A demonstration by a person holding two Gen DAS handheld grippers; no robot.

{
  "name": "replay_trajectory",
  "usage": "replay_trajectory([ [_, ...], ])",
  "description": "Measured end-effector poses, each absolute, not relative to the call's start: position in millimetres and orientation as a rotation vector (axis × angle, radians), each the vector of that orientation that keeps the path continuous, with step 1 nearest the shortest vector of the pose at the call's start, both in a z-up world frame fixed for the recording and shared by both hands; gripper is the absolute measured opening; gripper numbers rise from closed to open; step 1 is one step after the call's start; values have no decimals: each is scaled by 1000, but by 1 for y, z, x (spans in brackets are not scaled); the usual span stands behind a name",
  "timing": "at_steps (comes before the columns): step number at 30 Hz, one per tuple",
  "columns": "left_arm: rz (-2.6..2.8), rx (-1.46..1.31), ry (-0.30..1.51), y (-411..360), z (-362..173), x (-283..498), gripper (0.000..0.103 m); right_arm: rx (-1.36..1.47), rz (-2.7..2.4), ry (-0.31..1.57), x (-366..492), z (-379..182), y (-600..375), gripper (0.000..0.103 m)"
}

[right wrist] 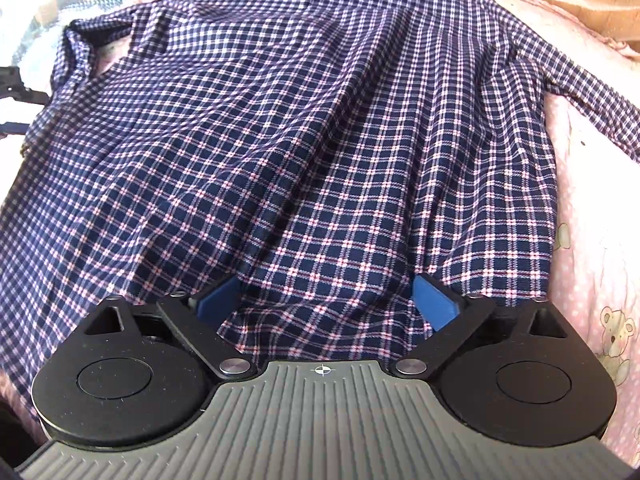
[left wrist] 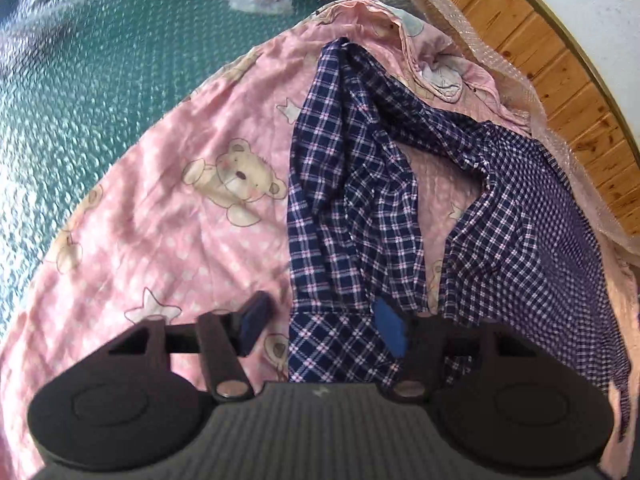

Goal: Fold clothes

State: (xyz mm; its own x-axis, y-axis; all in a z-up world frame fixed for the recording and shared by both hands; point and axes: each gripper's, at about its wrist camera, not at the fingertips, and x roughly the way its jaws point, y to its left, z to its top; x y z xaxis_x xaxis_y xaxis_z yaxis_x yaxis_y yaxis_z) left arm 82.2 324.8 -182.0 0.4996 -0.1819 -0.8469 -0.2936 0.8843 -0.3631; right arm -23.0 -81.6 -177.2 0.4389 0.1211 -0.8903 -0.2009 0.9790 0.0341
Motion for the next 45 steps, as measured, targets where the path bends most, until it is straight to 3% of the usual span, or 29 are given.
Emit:
replay_trajectory([
  [7, 184, -316, 1024, 407, -116, 99, 11, -66, 210, 1118, -20, -179, -87, 96],
  [10, 346, -230, 1087, 464, -107, 117, 26, -33, 223, 1116, -20, -178, -95, 96],
  [14, 445, -197, 1038, 480, -96, 116, 36, 73, 224, 1122, -15, -175, -107, 92],
  [16, 397, -203, 1025, 466, -97, 114, 47, 157, 207, 1128, -13, -170, -122, 82],
  [18, 326, -207, 1020, 449, -100, 112, 48, 240, 182, 1126, -13, -163, -141, 70],
  [26, 136, -96, 940, 373, -121, 170, 53, 224, 47, 1014, 6, -107, -199, 70],
  [31, 56, -87, 876, 323, -132, 223, 57, 138, 87, 1055, 36, -111, -210, 66],
  [33, 62, -79, 897, 311, -137, 232, 64, 85, 98, 1076, 49, -117, -209, 62],
  [34, 71, -64, 910, 305, -140, 233, 61, 70, 102, 1082, 56, -119, -210, 62],
  [37, 99, -19, 949, 287, -146, 239, 56, 37, 107, 1050, 83, -116, -224, 63],
  [45, -46, 60, 896, 216, -125, 283, 64, -63, 74, 902, 207, -104, -306, 69],
])
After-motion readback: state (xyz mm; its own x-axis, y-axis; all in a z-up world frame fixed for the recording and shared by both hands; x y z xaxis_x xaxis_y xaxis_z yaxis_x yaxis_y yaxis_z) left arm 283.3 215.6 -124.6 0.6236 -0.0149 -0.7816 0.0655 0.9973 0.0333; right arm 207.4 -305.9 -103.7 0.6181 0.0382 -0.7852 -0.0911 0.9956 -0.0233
